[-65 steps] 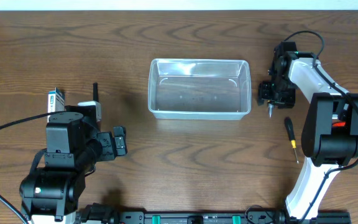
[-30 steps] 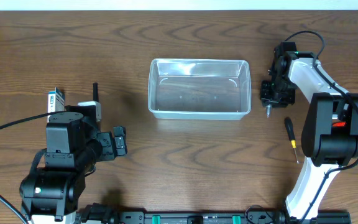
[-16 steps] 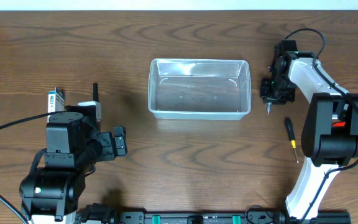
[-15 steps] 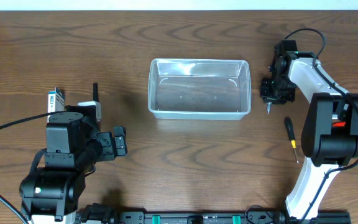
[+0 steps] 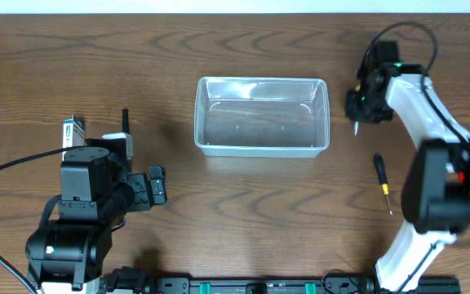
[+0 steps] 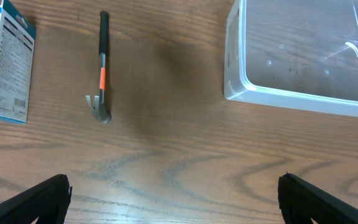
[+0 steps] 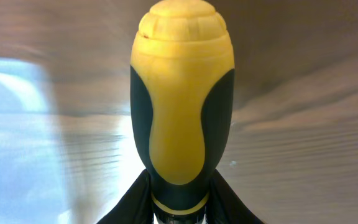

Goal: Pack container
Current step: 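Carry the screwdriver into the clear container and release it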

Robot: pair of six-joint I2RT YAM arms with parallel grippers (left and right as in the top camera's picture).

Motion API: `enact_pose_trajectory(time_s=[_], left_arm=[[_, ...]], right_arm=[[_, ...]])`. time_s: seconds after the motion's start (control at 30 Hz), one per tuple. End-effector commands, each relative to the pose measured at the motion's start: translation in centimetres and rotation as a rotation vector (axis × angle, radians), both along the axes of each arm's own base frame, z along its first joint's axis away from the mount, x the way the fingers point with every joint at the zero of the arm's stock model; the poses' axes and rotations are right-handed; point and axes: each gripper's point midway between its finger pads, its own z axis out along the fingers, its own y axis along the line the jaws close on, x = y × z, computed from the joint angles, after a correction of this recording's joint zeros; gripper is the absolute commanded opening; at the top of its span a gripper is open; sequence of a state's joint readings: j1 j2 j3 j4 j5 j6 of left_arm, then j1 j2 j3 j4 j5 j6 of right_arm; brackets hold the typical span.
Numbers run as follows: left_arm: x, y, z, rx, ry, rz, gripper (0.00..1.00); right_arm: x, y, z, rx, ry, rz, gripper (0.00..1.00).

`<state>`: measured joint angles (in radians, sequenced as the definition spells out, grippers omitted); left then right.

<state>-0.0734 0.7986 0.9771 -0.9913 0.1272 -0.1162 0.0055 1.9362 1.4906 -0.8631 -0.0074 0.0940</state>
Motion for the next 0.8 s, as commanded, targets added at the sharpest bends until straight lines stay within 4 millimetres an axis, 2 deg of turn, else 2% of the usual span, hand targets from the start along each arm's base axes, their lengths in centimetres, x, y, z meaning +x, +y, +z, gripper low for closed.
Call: enact_pose_trajectory(time_s=[0.0, 0.07, 0.13, 0.2, 0.27, 0.37, 0.47, 0.6, 0.77], left_arm=[[0.1, 0.1, 0.8, 0.000, -0.019, 0.011, 0.98], [0.1, 0.1, 0.8, 0.000, -0.019, 0.011, 0.98], [0.1, 0.1, 0.8, 0.000, -0.019, 0.010, 0.98], [0.1, 0.1, 0.8, 0.000, -0.019, 0.011, 0.98], [0.1, 0.1, 0.8, 0.000, -0.019, 0.010, 0.98], [0.1, 0.1, 0.8, 0.000, -0.019, 0.010, 0.98], [0.1, 0.1, 0.8, 0.000, -0.019, 0.011, 0.98], [0.1, 0.1, 0.8, 0.000, -0.019, 0.011, 0.98], [0.1, 0.1, 0.8, 0.000, -0.019, 0.011, 0.98]], right_arm=[[1.3, 2.6, 10.7, -0.042, -0.282, 0.204, 0.01], [0.5, 5.2, 13.6, -0.042, -0.358, 0.367, 0.01], [-0.8, 8.4, 15.6, -0.012, -0.416, 0.550, 0.01], [-2.4, 12.1, 16.6, 0.028, -0.455, 0.762, 0.01], [-4.1, 15.6, 16.4, 0.043, -0.465, 0.963, 0.01], [-5.3, 18.6, 14.2, 0.029, -0.419, 1.141, 0.01], [-5.4, 20.5, 10.5, 0.025, -0.345, 1.266, 0.01], [-4.8, 21.9, 4.5, 0.053, -0.232, 1.339, 0.01], [-4.6, 22.6, -0.9, 0.112, -0.135, 1.343, 0.01]])
